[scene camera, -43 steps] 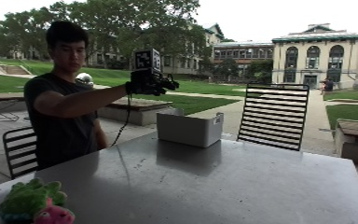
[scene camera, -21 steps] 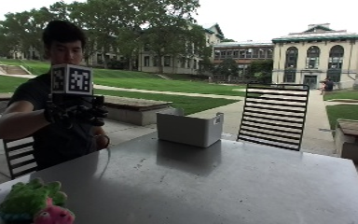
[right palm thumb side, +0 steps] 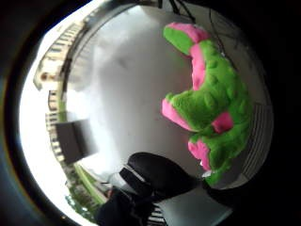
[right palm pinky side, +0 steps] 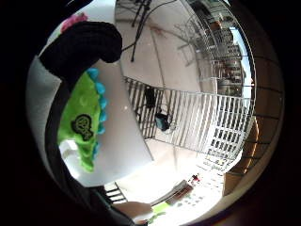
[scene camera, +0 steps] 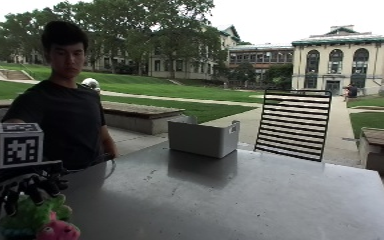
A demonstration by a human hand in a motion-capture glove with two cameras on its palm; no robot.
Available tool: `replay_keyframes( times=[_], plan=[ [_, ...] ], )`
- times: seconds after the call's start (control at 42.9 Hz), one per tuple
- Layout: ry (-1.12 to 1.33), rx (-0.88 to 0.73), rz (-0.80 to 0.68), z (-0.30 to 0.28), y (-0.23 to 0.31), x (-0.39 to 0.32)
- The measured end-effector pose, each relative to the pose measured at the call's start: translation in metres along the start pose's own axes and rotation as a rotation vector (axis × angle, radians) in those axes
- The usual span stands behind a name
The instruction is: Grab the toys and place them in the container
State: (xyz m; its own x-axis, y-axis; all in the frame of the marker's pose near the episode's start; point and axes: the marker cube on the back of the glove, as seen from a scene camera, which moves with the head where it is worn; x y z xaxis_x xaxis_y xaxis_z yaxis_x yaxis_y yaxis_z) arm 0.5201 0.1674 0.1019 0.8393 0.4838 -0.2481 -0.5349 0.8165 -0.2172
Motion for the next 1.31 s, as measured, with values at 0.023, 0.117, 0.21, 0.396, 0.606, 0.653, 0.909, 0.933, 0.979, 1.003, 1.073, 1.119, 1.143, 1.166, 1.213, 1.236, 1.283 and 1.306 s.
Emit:
replay_keyframes(
  times=[0.023,0.117,0.21,0.396,0.606,0.653,0.909,0.933,0.979,1.003,1.073,1.119,1.143,1.166,1.213,1.236,1.283,1.306],
  plan=[
    [-0.006,-0.013,0.008,0.006,-0.001,0.001],
    [-0.043,-0.063,0.036,0.026,-0.003,0.000],
    [-0.062,-0.110,0.036,0.041,-0.006,-0.003],
    [-0.118,-0.228,0.078,0.047,-0.009,-0.001],
    [0.002,-0.108,0.100,0.036,-0.010,0.001],
    [0.003,-0.073,0.102,0.037,-0.009,0.001],
    [-0.068,0.005,0.144,0.031,-0.004,-0.003],
    [-0.075,0.013,0.144,0.030,-0.003,-0.004],
    [-0.088,0.019,0.140,0.026,-0.002,-0.006],
    [-0.093,0.016,0.132,0.022,-0.001,-0.007],
    [-0.107,0.009,0.111,0.005,0.004,-0.011],
    [-0.129,0.006,0.105,-0.011,0.005,-0.013],
    [-0.146,0.003,0.105,-0.021,0.006,-0.015],
    [-0.166,0.000,0.105,-0.031,0.007,-0.017],
    [-0.201,-0.005,0.113,-0.053,0.009,-0.022],
    [-0.212,-0.007,0.121,-0.064,0.010,-0.025],
    [-0.224,-0.002,0.137,-0.087,0.012,-0.031],
    [-0.225,0.007,0.141,-0.099,0.014,-0.035]
  ],
)
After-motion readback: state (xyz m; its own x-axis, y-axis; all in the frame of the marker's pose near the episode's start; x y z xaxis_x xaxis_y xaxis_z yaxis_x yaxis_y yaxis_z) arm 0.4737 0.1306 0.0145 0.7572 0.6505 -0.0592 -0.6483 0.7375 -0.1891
